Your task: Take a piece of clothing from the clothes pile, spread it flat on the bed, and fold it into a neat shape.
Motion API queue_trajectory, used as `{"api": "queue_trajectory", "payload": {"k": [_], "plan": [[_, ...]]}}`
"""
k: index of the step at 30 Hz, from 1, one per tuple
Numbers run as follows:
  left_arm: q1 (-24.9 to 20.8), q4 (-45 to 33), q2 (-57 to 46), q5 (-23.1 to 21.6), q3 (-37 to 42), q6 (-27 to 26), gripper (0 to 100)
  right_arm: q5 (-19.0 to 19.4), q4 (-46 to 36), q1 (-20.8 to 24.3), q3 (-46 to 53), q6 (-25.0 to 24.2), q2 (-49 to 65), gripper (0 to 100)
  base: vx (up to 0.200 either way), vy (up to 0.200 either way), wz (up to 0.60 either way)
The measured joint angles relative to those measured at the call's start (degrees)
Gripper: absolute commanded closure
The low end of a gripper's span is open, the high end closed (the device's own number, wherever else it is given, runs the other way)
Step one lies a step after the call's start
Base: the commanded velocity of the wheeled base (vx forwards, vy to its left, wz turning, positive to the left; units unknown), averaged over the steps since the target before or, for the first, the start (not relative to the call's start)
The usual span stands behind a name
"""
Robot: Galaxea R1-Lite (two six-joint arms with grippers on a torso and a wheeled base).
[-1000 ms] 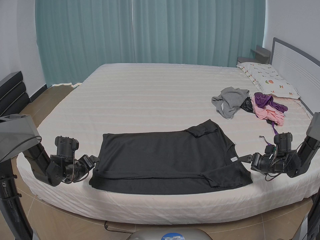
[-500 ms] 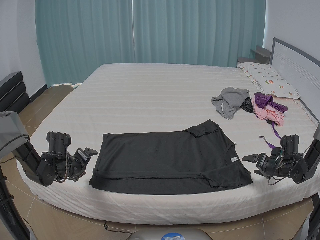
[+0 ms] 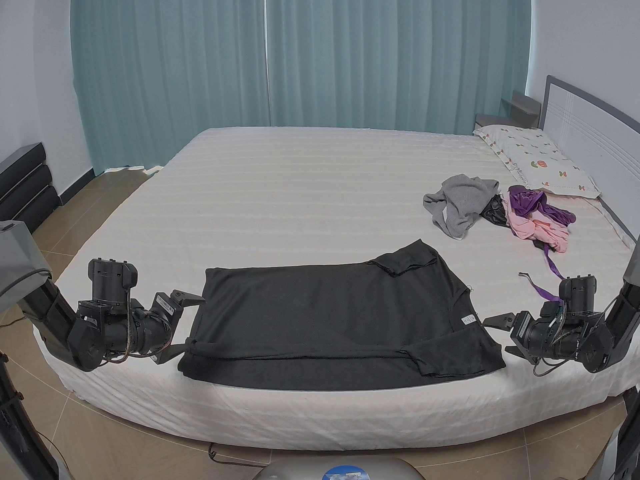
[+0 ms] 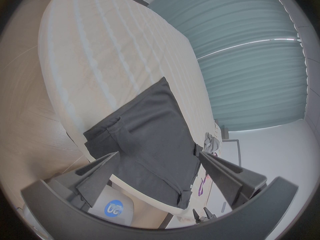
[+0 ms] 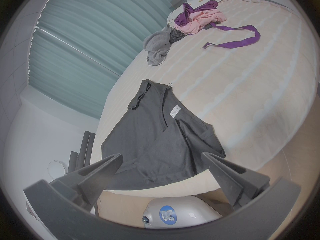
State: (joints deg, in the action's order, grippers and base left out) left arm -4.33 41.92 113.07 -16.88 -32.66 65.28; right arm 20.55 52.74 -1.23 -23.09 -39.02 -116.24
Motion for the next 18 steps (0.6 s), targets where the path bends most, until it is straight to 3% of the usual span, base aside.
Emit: {"api": "queue_trajectory", "payload": {"k": [11, 18], "plan": [[-2.69, -2.89, -0.39, -0.38, 1.41, -3.71, 0, 0.18, 0.55, 0.16, 0.33, -0.20, -0.99, 0, 0.000, 0.000, 0.00], [-6.72, -9.41, 0.85, 4.08, 1.35, -7.51, 0, 0.11, 0.57, 0.71, 0.38, -0.11, -1.76, 0, 0.000, 0.000, 0.00]]}}
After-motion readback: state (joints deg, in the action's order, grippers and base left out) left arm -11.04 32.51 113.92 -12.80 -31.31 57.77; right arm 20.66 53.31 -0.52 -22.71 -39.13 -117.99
